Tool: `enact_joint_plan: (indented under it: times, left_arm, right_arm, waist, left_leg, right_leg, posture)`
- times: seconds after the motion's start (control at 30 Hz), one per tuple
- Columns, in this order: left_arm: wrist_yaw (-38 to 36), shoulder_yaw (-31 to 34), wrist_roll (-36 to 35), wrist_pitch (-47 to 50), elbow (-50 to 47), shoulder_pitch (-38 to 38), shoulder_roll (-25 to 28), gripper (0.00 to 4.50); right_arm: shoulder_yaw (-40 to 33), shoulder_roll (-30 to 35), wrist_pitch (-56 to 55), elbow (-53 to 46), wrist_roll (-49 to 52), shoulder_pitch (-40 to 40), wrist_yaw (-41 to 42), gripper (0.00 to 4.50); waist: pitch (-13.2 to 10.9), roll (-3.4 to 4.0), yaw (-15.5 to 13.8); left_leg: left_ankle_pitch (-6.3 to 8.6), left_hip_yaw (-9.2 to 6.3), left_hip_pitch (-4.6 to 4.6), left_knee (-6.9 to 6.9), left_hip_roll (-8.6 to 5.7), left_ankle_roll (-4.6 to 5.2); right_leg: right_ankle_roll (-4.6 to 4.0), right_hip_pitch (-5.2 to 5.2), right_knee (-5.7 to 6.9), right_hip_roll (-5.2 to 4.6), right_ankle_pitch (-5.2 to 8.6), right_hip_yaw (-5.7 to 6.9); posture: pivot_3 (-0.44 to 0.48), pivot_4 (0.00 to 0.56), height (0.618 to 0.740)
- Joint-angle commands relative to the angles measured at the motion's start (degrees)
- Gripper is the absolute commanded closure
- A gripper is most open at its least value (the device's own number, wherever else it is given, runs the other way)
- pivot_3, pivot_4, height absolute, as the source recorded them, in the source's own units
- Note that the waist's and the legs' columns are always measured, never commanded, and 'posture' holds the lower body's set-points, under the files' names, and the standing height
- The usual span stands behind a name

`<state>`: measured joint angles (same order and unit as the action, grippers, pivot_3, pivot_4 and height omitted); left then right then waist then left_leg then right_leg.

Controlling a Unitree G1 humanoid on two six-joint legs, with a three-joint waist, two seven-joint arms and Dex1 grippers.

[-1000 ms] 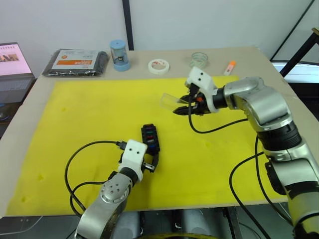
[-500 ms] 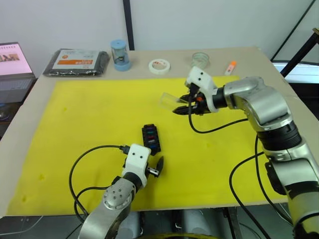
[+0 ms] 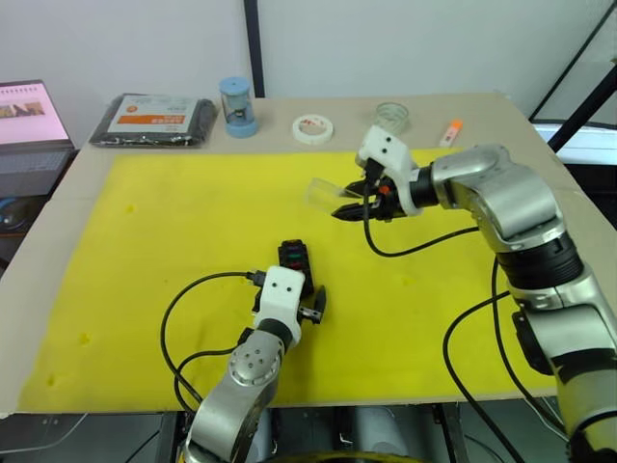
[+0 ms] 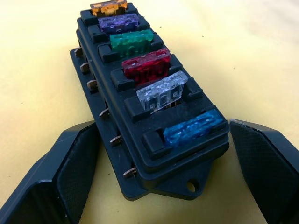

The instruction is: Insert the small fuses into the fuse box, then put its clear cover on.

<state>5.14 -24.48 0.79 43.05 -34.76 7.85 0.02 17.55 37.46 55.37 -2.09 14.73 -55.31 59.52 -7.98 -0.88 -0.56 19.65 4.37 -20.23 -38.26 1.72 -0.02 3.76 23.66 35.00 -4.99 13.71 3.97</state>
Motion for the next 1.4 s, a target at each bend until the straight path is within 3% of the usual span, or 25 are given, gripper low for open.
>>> enact_joint_plan:
  times: [0.03, 0.13, 0.33, 0.4, 0.57, 0.7, 0.87, 1.13, 1.4]
  left_arm:
    - [0.6, 2.5, 1.1, 0.0, -1.0, 1.4, 0.4, 0.00]
    - [-0.1, 3.1, 1.2, -0.4, -1.5, 1.7, 1.4, 0.00]
    - [-0.5, 3.9, 1.1, -0.3, -2.5, 1.6, 2.2, 1.69]
    - [-1.5, 4.7, 0.6, 0.1, -3.4, 1.7, 3.0, 1.71]
    - [-14.3, 11.0, -7.5, 2.9, -5.7, -1.4, 11.3, 1.71]
    - [-29.6, 14.1, -15.5, 0.0, -2.8, -6.7, 20.5, 1.71]
    - [-49.8, 12.1, -20.2, -8.2, 6.8, -14.6, 31.0, 1.71]
    - [-68.4, 6.3, -18.3, -21.0, 21.7, -25.1, 35.5, 1.71]
    - [-72.4, 5.2, -13.8, -31.0, 30.3, -28.3, 35.3, 1.71]
  right_arm:
    - [-0.7, 0.3, -0.9, -1.1, 0.2, -1.8, 0.3, 2.63]
    - [-0.8, 0.2, -1.2, -0.9, 0.2, -1.6, 0.2, 2.63]
    - [-0.9, 0.2, -1.4, -1.1, 0.4, -1.2, 0.1, 2.63]
    - [-1.0, 0.5, -1.3, -1.6, 0.5, -0.8, 0.3, 2.63]
    - [-2.1, 3.2, -1.0, -5.6, 2.2, 1.6, 2.1, 2.63]
    - [-3.6, 5.1, -0.8, -9.5, 4.5, 3.9, 2.9, 2.63]
    - [-5.4, 8.9, -0.5, -14.8, 7.3, 7.3, 4.7, 2.63]
    - [-6.0, 13.0, 1.5, -21.5, 11.1, 9.8, 5.7, 2.63]
    - [-2.5, 15.0, 2.1, -27.2, 11.2, 12.3, 4.3, 2.63]
  waist:
    - [0.0, 0.00, 0.2]
    - [0.0, 0.00, 0.6]
    - [0.0, 0.00, 1.2]
    - [0.0, 0.00, 1.2]
    - [0.0, 0.01, 1.2]
    - [0.0, 0.01, 1.2]
    - [0.0, 0.03, 0.8]
    - [0.0, 0.02, 1.0]
    - [0.0, 0.02, 1.0]
  left_leg:
    - [0.00, 0.00, 0.01, 0.00, 0.01, 0.00]
    - [0.00, 0.00, 0.02, 0.01, 0.08, 0.00]
    - [0.00, -0.01, 0.02, 0.02, 0.12, 0.00]
    - [0.00, -0.01, 0.02, 0.02, 0.13, 0.00]
    - [0.00, -0.03, -0.05, 0.04, 0.15, 0.00]
    - [-0.01, -0.01, -0.07, 0.03, 0.14, -0.02]
    - [-0.02, -0.02, -0.16, 0.02, 0.08, -0.04]
    - [-0.02, 0.02, -0.14, 0.01, 0.05, -0.04]
    - [-0.02, 0.01, -0.12, 0.01, 0.10, -0.03]
  right_leg:
    - [0.00, 0.00, 0.00, 0.00, 0.00, 0.00]
    - [0.00, 0.01, 0.01, 0.02, 0.00, 0.00]
    - [0.00, 0.03, 0.03, 0.04, 0.00, 0.01]
    - [0.00, 0.04, 0.04, 0.04, 0.00, 0.01]
    - [-0.02, 0.12, 0.05, 0.06, 0.01, 0.01]
    - [-0.02, 0.14, 0.05, 0.06, 0.01, 0.06]
    - [-0.02, 0.16, 0.04, 0.13, 0.01, 0.10]
    - [0.00, 0.12, 0.02, 0.15, 0.00, 0.10]
    - [0.01, 0.12, 0.02, 0.21, 0.00, 0.10]
  posture:
    - [0.000, 0.150, 0.740]
    - [0.000, 0.150, 0.740]
    - [0.000, 0.150, 0.740]
    - [0.000, 0.150, 0.740]
    - [0.000, 0.150, 0.740]
    - [0.000, 0.150, 0.740]
    - [0.000, 0.150, 0.740]
    - [0.000, 0.150, 0.740]
    - [0.000, 0.150, 0.740]
